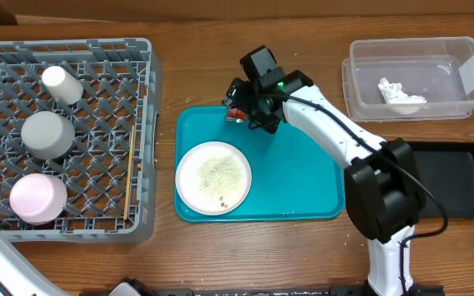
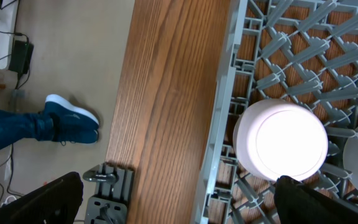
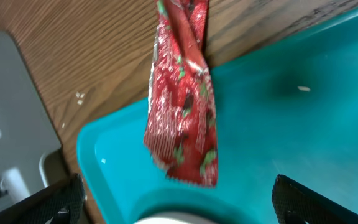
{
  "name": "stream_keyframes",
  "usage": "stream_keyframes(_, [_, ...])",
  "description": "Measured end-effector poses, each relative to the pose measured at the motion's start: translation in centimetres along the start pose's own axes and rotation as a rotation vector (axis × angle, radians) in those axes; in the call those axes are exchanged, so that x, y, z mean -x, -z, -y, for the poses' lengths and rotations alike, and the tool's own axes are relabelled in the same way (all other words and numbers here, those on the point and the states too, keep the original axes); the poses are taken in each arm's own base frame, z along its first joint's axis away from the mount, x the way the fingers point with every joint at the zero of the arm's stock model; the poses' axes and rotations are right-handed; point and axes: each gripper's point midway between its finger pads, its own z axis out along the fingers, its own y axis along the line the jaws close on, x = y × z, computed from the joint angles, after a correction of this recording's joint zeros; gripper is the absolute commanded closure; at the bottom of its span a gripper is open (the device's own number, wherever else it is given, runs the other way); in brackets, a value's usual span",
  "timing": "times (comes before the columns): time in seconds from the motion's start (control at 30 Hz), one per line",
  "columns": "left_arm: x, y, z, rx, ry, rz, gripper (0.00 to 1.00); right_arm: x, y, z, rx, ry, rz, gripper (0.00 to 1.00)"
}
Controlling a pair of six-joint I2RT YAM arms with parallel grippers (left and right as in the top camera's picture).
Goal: Sort waste into correct bins and load items into the dishwasher
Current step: 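Return the right gripper to the tray and grasp the red wrapper, then carry the red wrapper to the clear bin and release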
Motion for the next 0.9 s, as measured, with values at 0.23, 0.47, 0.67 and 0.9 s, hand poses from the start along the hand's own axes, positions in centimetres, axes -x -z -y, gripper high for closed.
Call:
stream_keyframes(0.23, [0.0, 0.0, 0.0, 0.000, 0.000, 0.000, 0.00, 0.5, -0.9, -0.7, 0.033, -0.055, 0.014, 0.10])
stream_keyframes(0.47, [0.0, 0.0, 0.0, 0.000, 0.000, 0.000, 0.00, 0.3, -2.7, 0.0, 0.014, -0.129, -0.001, 0.15])
stream_keyframes(0.67, [0.0, 0.0, 0.0, 0.000, 0.000, 0.000, 0.00, -0.3, -5.3, 1.5, -0.025, -0.160, -0.035, 0.64])
stream_keyframes(0.9, [0.0, 0.0, 0.0, 0.000, 0.000, 0.000, 0.00, -0.6, -5.1, 2.6, -0.063, -0.172, -0.060, 0.96])
